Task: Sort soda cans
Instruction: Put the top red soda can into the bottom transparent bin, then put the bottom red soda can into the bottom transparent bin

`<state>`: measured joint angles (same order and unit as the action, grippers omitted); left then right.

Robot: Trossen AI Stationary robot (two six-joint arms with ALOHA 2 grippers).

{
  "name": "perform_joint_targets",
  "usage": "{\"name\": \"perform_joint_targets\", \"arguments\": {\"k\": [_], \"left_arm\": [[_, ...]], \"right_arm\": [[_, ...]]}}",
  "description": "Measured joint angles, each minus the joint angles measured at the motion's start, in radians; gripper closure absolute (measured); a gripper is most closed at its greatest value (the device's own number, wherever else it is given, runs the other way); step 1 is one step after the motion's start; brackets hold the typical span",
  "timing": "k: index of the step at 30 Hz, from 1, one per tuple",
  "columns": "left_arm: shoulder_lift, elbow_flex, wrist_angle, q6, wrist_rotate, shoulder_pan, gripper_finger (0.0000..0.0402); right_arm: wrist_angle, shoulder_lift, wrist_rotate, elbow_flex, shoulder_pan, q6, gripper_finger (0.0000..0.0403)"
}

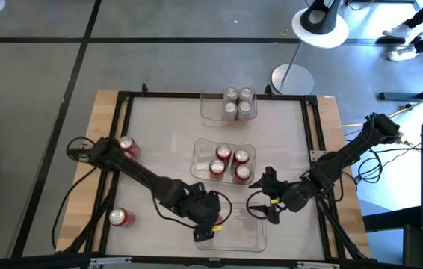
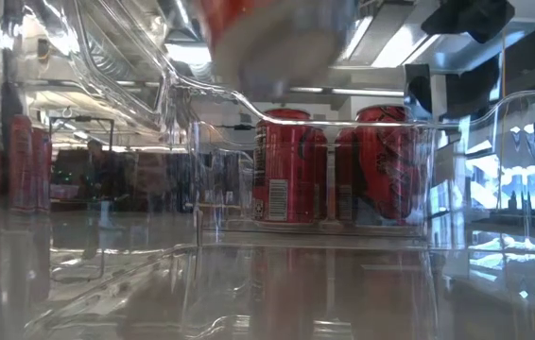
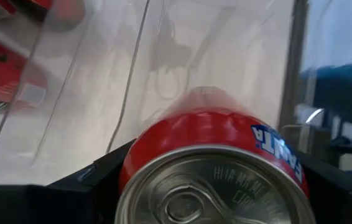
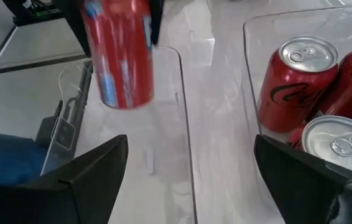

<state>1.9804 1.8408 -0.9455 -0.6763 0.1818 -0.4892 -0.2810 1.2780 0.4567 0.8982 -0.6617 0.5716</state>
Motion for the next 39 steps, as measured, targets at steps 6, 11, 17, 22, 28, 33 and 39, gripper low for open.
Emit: {"name": "perform_joint_targets", "arguments": {"k": [6,11,17,22,28,33,39], "left_arm": [[0.062,0.000,0.022,0.070,-0.020,0.011,0.0104],[0.124,0.000,0.011,0.086,-0.059,0.020,0.0104],[0.161,0.000,-0.009,0.094,-0.072,0.027,0.0083],[0.161,0.000,-0.007,0.105,-0.072,0.032,0.0052],[0.129,0.040,-0.064,0.103,-0.076,0.039,0.0046],[0.073,0.087,-0.139,0.087,-0.076,0.038,0.0044],[-0.024,0.108,-0.250,0.007,-0.066,0.013,0.0043]], "right_arm": [[-0.008,0.003,0.001,0.000,0.000,0.000,0.0054],[-0.010,0.003,0.007,0.000,0.000,0.000,0.0054],[-0.012,0.003,0.008,0.000,0.001,-0.002,0.0054],[-0.013,0.003,0.008,0.000,0.001,-0.003,0.0054],[-0.015,0.003,0.008,0.000,0.001,-0.003,0.0054],[-0.016,0.003,0.008,0.000,0.001,-0.003,0.0054],[-0.015,0.003,0.023,0.000,0.001,-0.004,0.0054]]}}
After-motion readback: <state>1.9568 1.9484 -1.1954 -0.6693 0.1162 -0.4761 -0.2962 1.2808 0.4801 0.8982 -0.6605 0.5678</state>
